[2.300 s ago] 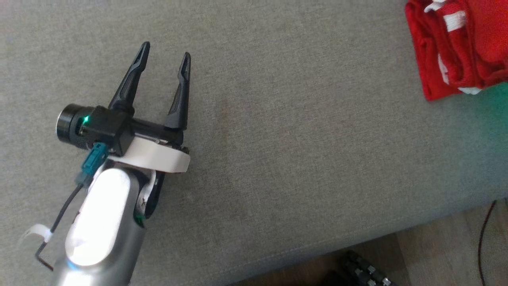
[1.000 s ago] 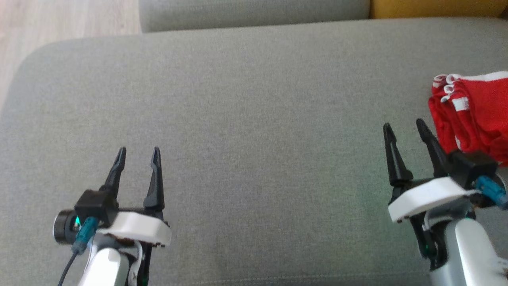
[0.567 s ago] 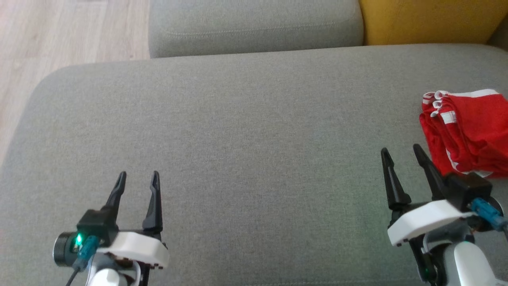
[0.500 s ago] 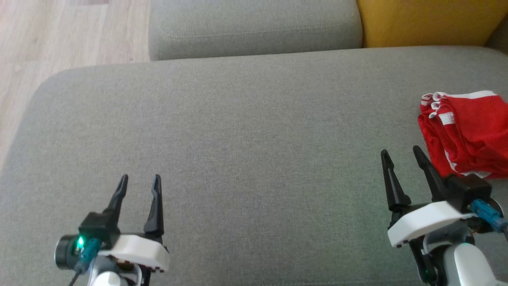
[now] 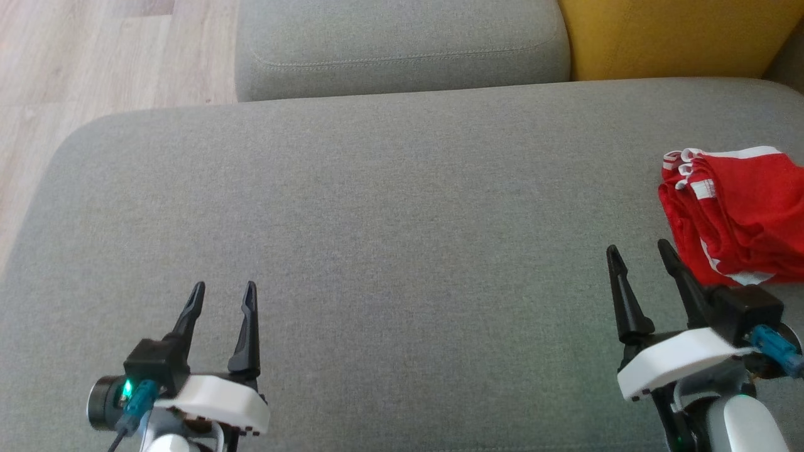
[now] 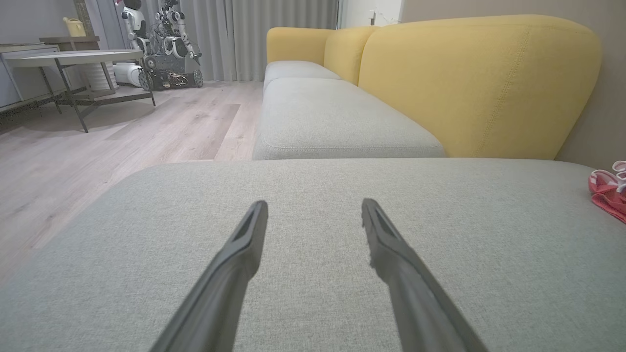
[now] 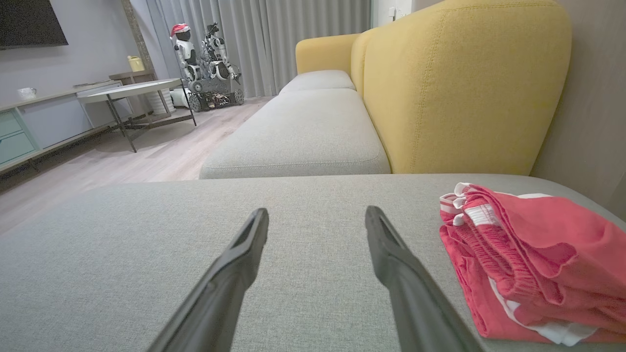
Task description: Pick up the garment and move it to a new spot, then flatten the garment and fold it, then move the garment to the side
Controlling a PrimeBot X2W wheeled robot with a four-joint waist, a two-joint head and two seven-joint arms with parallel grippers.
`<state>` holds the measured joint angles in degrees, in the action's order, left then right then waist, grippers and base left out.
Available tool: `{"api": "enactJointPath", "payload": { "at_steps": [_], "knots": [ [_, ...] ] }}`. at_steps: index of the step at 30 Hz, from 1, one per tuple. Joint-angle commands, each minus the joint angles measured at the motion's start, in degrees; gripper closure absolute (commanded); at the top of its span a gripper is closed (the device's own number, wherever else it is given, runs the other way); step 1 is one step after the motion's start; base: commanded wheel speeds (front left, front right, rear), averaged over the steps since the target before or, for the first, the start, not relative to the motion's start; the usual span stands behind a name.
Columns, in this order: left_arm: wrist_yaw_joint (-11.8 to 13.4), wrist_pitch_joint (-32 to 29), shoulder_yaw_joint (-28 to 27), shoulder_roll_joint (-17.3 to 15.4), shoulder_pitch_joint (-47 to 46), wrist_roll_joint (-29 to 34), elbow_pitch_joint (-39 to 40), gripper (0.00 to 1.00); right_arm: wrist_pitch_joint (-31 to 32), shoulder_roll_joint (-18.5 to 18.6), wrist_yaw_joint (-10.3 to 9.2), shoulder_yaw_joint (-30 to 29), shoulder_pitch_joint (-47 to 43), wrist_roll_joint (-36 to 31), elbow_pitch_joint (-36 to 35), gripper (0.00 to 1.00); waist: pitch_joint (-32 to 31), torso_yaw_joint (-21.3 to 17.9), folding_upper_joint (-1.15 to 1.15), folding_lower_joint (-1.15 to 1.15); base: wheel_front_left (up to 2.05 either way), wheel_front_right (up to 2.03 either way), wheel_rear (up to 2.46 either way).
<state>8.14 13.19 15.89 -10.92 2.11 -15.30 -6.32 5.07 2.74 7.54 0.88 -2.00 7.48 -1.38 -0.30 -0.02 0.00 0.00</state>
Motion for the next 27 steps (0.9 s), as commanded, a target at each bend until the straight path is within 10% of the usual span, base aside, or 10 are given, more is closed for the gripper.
{"api": "enactJointPath", "payload": {
  "at_steps": [1,27],
  "knots": [
    [0.2,0.2,-1.9,-1.4,-2.2,-0.4,2.1,0.00,0.0,0.1,-0.05,1.2,1.4,-0.1,-2.4,0.00,0.0,0.0,0.00,0.00,0.00,0.00,0.00],
    [0.4,0.5,-1.2,-2.2,-2.7,-1.1,2.4,0.00,0.2,0.1,-0.05,1.4,1.5,0.1,-2.8,0.00,1.1,-0.1,0.00,0.00,0.00,0.00,0.00]
  ]
}}
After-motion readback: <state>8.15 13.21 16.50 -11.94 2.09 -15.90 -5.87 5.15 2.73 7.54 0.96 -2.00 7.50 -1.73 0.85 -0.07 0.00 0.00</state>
